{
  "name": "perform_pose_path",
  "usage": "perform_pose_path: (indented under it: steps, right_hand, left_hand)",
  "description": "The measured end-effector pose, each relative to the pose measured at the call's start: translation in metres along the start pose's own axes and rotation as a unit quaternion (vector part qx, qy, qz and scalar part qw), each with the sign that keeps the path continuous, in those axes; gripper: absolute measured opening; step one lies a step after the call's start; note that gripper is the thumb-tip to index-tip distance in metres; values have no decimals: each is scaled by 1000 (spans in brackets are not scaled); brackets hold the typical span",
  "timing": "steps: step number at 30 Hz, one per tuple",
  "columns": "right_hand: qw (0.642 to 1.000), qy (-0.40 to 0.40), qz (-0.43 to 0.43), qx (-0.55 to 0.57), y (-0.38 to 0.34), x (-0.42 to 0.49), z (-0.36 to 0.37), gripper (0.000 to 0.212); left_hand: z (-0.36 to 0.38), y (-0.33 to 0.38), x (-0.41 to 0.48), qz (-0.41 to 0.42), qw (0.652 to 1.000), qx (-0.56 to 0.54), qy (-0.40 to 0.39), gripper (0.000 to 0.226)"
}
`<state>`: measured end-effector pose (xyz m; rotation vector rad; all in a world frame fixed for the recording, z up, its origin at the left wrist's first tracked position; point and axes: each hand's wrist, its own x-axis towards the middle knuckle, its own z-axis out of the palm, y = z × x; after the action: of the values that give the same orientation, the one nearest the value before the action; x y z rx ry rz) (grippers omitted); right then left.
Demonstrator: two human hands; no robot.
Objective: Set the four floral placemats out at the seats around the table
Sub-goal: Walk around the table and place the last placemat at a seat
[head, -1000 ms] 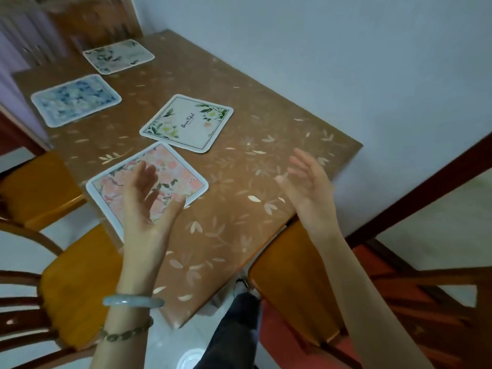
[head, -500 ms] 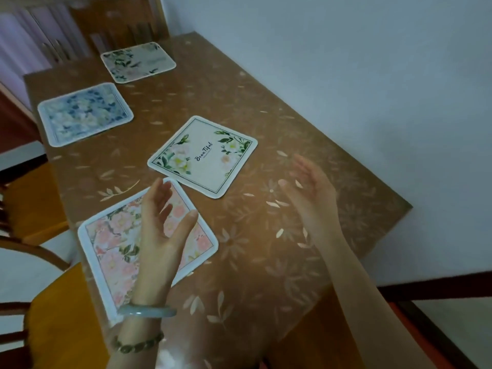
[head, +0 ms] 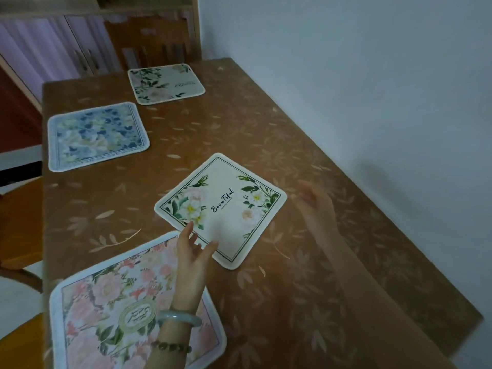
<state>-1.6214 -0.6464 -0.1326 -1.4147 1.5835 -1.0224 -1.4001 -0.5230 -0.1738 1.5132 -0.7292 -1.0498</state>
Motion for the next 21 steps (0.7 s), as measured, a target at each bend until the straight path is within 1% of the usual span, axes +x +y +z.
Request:
perform_pose_path:
  steps: [4,7,11,14,16,18,21]
  right_hand:
    - [998,-35,7,-45,28,48,29,30]
    - [996,-55,24,-73,48,79,51,33]
    - [991,-78,38,-102,71,113,76,34]
    - [987,-96,24,-127,86,133,91,33]
    - [984,-111,19,-141,93,146,99,26]
    - [976,-129,24,-172,98,159,108,21]
    - [966,-122,7,-230,102,175,118,26]
  left_hand:
    - [20,-27,35,-55,997,-42,23,72]
    - [30,-45,58,-71,993,-75,59,70]
    - [33,-63,85,-104,985,-64,121,80]
    - [37,-65,91,-59,980,-58,180,69]
    - [39,-66,93,-45,976,-68,204,64]
    - [37,-73,97,-22,971,-79,224,49]
    - [30,-79,101,-3,969,-58,241,23]
